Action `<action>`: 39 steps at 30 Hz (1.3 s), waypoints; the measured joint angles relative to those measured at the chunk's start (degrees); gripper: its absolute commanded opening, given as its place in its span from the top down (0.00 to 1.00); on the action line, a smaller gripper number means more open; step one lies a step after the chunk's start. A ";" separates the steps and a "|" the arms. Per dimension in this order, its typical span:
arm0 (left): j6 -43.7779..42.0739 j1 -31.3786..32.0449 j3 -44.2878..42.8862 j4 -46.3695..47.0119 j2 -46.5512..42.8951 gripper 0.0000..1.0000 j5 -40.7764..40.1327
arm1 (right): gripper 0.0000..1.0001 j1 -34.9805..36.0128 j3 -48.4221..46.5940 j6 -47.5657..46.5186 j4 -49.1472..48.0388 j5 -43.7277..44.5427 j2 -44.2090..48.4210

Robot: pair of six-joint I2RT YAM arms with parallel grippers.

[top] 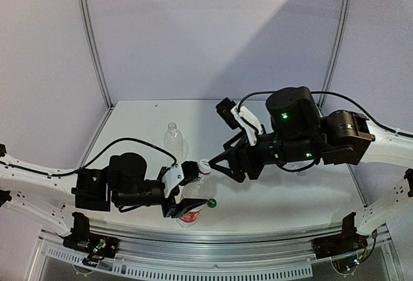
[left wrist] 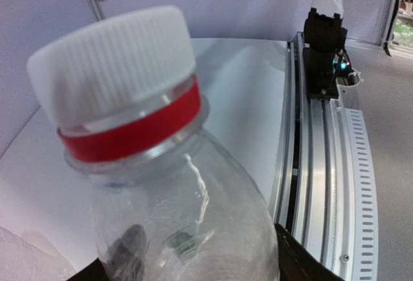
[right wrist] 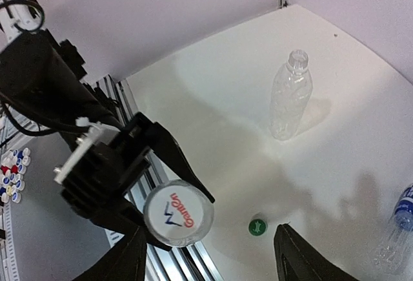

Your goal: Unscrew the bottle caps

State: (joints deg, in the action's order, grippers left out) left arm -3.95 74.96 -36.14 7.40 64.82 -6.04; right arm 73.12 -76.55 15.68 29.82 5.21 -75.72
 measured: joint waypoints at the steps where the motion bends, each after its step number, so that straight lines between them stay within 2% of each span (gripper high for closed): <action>1: -0.11 0.00 0.11 0.02 -0.26 0.36 0.44 | 0.34 0.00 -0.26 0.61 0.74 0.26 -0.94; 6: -0.37 0.00 1.27 0.33 -2.51 0.36 2.95 | 0.37 0.00 -1.64 2.75 3.32 0.28 -2.25; 19: -0.37 0.00 2.03 -0.13 -2.97 0.36 6.75 | 0.46 -0.17 -3.45 4.00 1.22 -5.20 -5.79; 30: -0.37 0.00 2.05 0.42 -2.99 0.36 6.93 | 0.47 -0.42 -3.43 3.48 -0.33 -13.42 -6.27; 36: -0.37 0.00 2.05 0.44 -3.04 0.36 6.93 | 0.62 -0.42 -3.43 3.19 -0.33 -14.95 -7.61; 39: -0.17 0.00 2.05 0.37 -3.17 0.35 7.02 | 0.76 -0.42 -3.41 3.23 -0.39 -14.86 -8.00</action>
State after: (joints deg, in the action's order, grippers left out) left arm -4.12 74.96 -34.09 7.77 61.65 0.97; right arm 72.71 -79.96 18.92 29.43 -9.65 -83.72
